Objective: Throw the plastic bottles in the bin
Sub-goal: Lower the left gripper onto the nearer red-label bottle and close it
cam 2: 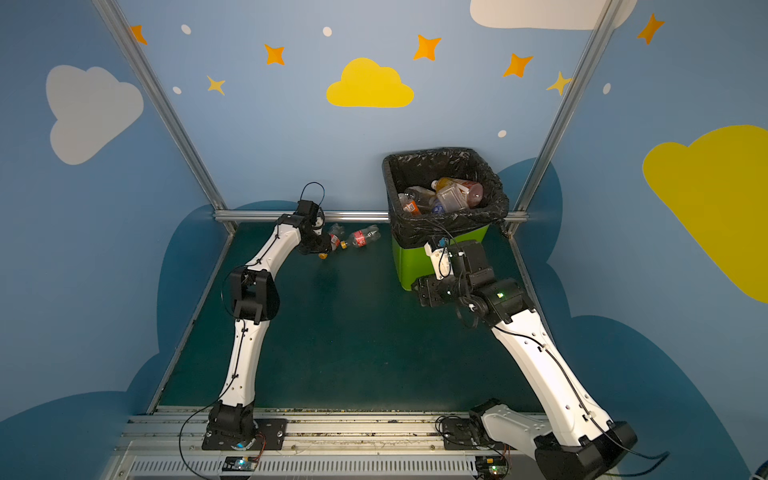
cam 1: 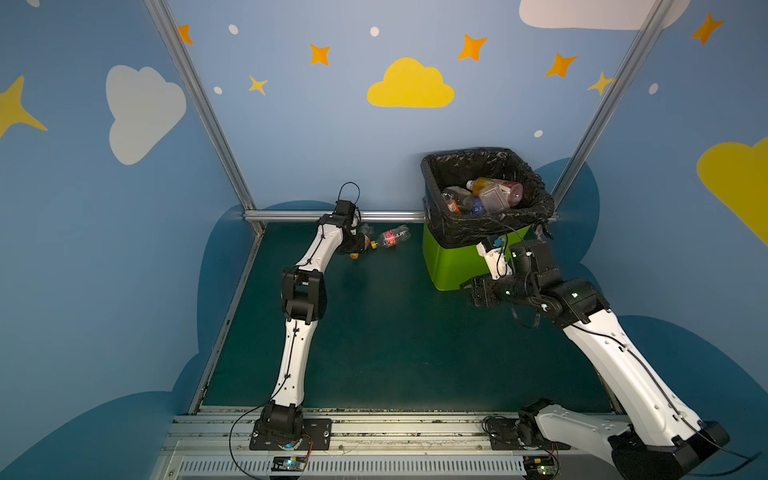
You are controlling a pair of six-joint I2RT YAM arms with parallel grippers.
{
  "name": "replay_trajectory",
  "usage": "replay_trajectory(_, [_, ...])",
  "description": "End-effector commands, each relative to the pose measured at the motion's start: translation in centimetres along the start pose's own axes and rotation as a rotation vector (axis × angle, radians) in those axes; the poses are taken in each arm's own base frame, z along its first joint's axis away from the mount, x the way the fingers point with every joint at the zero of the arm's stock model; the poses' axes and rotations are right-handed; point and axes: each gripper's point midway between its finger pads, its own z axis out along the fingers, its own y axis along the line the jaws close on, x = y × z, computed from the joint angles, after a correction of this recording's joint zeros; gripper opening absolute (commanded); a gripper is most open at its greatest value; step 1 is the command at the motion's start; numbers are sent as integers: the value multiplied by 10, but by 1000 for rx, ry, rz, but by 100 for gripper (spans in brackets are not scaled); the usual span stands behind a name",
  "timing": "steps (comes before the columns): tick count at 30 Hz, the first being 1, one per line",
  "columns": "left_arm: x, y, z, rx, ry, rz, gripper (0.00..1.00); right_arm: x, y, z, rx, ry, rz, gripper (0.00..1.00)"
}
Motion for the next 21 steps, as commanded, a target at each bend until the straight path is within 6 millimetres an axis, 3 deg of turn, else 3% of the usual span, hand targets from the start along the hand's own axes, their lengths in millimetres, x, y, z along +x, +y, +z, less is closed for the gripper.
replay_trajectory(1, [3,2,15,-9,16,21,60,-1,-2,-4,12,-1,4,75])
replay_trajectory(10, [-2,2,26,-4,0,22,53,-4,-5,-1,25,9,11,75])
replay_trajectory(12, [-5,3,26,-11,-8,26,45,-4,-6,1,28,15,13,75])
replay_trajectory(16, [-5,5,26,-23,-10,34,20,-6,-6,3,30,18,8,75])
replay_trajectory(21, [-3,8,25,-29,1,39,19,-8,-6,9,21,25,4,75])
